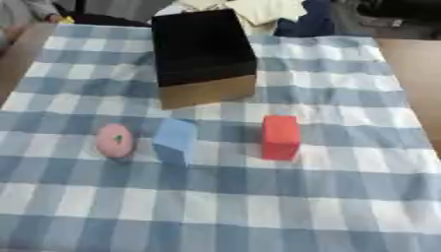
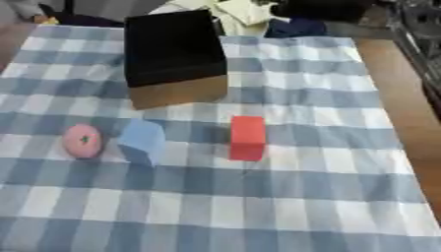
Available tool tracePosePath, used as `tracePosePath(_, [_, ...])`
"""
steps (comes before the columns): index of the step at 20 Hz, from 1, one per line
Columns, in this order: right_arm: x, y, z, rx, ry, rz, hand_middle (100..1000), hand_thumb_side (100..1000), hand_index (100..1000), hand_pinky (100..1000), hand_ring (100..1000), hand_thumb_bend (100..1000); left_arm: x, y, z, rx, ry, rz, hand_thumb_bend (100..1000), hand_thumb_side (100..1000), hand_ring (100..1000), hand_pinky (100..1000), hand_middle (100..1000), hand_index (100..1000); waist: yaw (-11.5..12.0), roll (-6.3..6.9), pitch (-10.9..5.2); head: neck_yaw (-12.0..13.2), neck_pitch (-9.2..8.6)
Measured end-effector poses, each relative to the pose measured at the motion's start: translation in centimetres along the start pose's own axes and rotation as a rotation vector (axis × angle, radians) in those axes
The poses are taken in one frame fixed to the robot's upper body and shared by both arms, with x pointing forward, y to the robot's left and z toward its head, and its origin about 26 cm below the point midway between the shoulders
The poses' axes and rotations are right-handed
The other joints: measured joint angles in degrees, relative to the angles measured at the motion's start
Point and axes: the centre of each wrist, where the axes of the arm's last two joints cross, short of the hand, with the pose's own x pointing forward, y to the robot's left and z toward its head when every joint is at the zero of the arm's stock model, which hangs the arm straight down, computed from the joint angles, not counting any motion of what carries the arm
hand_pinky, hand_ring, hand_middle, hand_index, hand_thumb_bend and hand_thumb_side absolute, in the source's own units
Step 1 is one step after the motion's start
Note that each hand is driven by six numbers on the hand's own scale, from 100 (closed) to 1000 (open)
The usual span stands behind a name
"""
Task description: Pick up objects on the table and place them in the box.
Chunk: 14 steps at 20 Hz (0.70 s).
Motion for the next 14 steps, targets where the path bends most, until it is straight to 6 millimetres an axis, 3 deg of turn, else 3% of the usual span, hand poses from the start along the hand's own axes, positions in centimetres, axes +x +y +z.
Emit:
tracePosePath(10, [1.6, -0.4, -1.3, 0.217, -0.028, -0.009, 923, 889, 931, 973, 982, 210, 0.0, 0.0, 0.1, -0.004, 0.004, 0.0, 205, 1000, 785, 580, 779, 887, 0.0, -0.11, -0.24, 0.1, 0.0])
tracePosePath(14, [1.9, -0.1, -1.7, 0.315, -0.029, -0.01, 937, 816, 957, 984, 993, 185, 0.0, 0.0, 0.1, -0.005, 0.005, -0.001, 204, 1000, 785, 579, 779, 886, 0.1, -0.15, -0.24, 0.1, 0.0])
